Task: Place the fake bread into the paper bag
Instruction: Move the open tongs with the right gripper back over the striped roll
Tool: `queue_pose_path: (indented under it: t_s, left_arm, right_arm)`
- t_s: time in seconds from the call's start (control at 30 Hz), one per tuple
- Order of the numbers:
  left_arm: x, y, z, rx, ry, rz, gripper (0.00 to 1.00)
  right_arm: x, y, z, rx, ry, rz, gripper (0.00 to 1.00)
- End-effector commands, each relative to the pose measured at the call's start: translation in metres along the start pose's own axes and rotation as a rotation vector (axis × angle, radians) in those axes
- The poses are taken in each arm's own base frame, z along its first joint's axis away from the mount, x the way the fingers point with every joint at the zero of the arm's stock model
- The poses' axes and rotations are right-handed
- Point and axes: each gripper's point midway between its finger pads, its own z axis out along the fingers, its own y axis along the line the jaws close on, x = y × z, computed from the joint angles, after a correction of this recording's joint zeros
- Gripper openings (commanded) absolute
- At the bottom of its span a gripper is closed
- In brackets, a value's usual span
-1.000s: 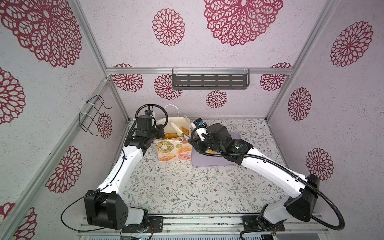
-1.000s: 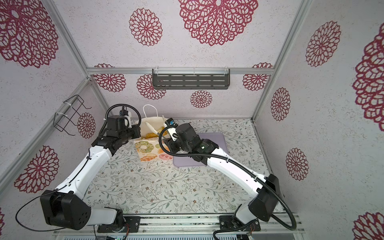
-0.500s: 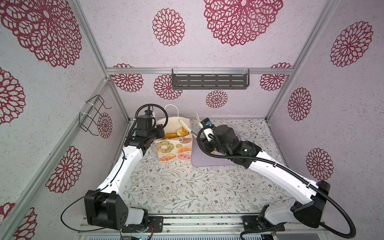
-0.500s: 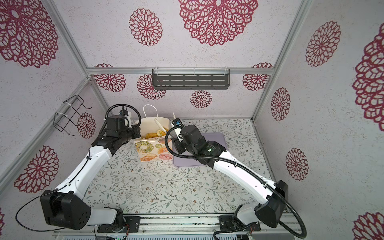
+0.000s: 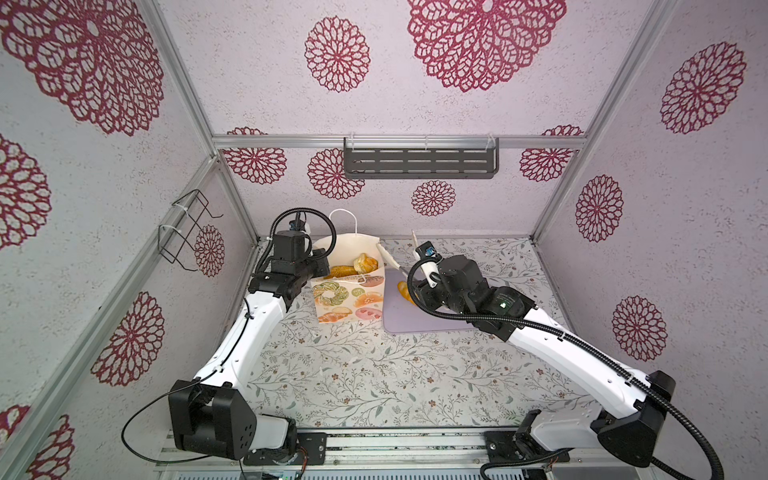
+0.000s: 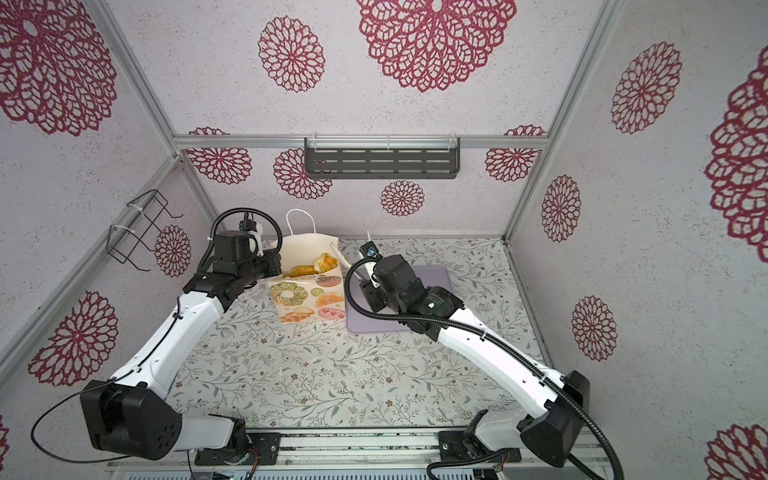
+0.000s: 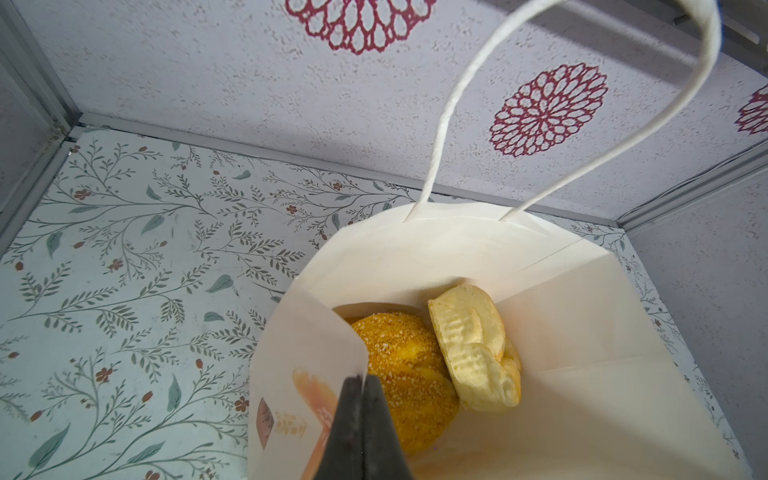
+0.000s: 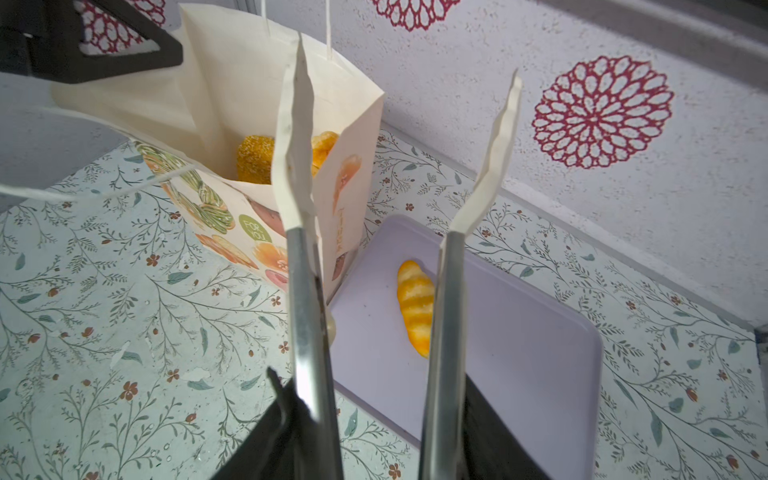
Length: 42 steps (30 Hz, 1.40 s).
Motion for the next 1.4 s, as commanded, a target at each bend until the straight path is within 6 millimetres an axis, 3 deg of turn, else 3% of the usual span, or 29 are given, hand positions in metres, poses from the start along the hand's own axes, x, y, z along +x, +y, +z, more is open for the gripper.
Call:
queue_pose_path:
  t_s: [0.0, 0.5, 0.73, 1.37]
  left_arm:
    - [-0.007, -0.012, -0.005, 0.032, -0.02, 0.016, 0.0]
    - [-0.006, -0.012, -0.004, 0.033, -0.018, 0.017, 0.0]
    - [-0.006, -0.013, -0.004, 0.034, -0.017, 0.018, 0.0]
    - [-0.006, -0.013, -0.004, 0.031, -0.016, 0.021, 0.0]
  right_arm:
    - [-0.02, -0.019, -0.023, 0.032, -0.095, 0.022, 0.54]
    - [0.029, -0.052, -0.014, 0.047, 0.006, 0.044, 0.58]
    - [0.057, -0.051, 0.003, 0.007, 0.059, 0.055, 0.61]
    - [0.106, -0.051, 0.039, -0.042, 0.182, 0.11, 0.53]
